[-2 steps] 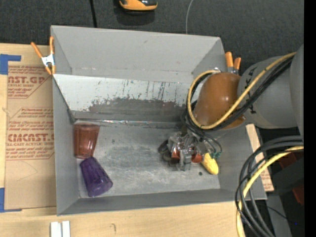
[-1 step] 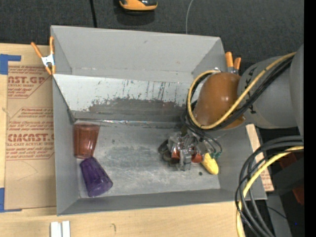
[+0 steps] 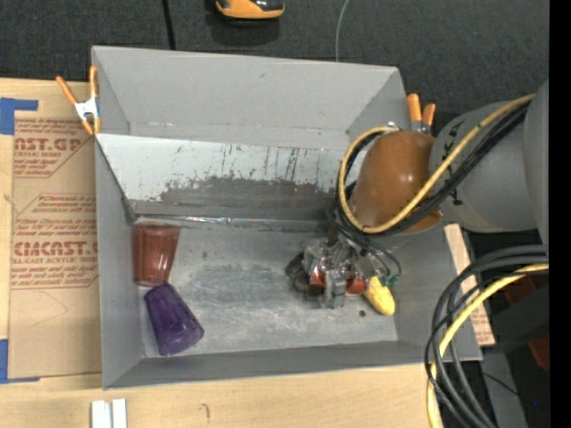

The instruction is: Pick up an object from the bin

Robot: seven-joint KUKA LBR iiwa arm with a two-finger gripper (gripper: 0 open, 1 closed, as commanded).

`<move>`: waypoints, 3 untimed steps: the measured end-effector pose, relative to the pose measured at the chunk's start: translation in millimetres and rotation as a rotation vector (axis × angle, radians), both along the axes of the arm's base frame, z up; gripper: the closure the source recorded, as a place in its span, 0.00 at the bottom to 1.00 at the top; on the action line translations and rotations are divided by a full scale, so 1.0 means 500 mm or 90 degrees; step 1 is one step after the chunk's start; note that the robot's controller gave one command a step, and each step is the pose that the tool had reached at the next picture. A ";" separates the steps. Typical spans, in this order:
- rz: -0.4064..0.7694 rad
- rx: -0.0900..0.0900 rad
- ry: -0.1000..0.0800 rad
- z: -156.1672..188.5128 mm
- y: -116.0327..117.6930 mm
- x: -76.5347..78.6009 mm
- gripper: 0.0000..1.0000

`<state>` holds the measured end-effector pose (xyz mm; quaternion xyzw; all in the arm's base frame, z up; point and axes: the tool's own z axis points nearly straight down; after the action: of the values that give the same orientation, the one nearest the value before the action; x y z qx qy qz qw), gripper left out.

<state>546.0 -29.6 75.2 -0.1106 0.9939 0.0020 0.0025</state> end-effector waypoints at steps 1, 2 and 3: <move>0.000 0.000 0.000 0.000 0.000 0.000 1.00; 0.000 0.000 0.000 0.000 0.000 0.000 1.00; 0.142 0.004 -0.001 -0.004 -0.058 0.031 1.00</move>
Offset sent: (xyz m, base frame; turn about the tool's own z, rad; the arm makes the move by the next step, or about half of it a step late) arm 0.0000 0.0000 0.0000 0.0000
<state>561.6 -58.7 73.1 -0.2201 0.9754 0.0052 0.0033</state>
